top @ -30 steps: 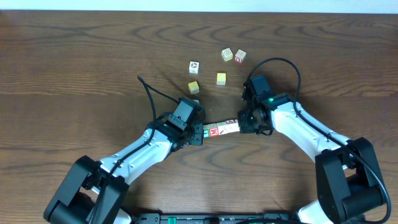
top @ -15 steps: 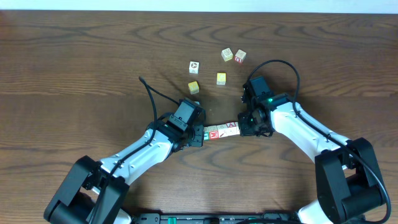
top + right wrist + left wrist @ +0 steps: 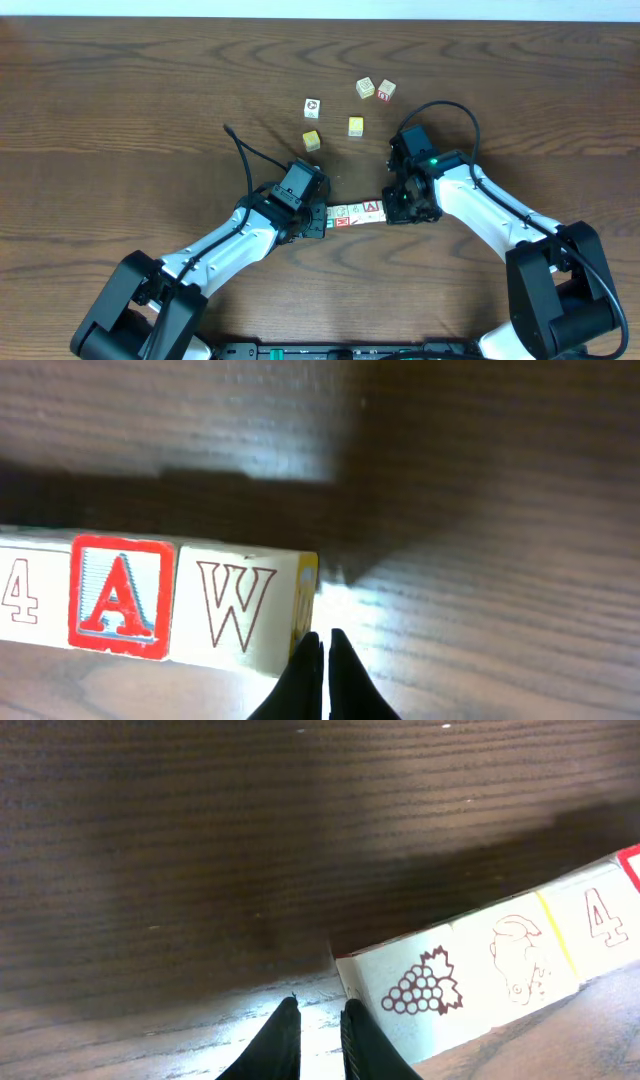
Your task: Lift 5 blocks
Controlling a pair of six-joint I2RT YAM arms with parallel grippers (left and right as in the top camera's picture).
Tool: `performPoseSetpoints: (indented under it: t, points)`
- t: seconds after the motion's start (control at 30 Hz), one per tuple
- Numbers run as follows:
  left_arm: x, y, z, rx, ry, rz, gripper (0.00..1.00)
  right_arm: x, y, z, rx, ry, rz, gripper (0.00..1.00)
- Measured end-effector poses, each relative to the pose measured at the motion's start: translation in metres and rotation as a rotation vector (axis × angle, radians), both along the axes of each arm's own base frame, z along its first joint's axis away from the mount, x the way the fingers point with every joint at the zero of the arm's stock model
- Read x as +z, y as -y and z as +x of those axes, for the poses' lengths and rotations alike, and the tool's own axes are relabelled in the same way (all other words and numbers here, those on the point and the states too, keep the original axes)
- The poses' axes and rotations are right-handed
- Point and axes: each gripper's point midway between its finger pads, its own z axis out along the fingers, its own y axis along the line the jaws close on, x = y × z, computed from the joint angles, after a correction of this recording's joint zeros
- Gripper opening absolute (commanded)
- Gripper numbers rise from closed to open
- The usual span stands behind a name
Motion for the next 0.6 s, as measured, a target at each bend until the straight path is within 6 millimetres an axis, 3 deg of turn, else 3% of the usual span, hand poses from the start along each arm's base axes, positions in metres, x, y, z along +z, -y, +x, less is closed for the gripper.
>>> performPoseSetpoints:
  t: [0.33,0.6]
  points:
    - [-0.001,-0.001,-0.002,0.0,-0.01,0.006,0.17,0.0,0.002,-0.009,0.001,-0.037,-0.006,0.09]
    - [-0.001,0.001,-0.004,-0.008,-0.016,0.0,0.17,-0.001,0.006,-0.023,0.009,-0.092,-0.032,0.04]
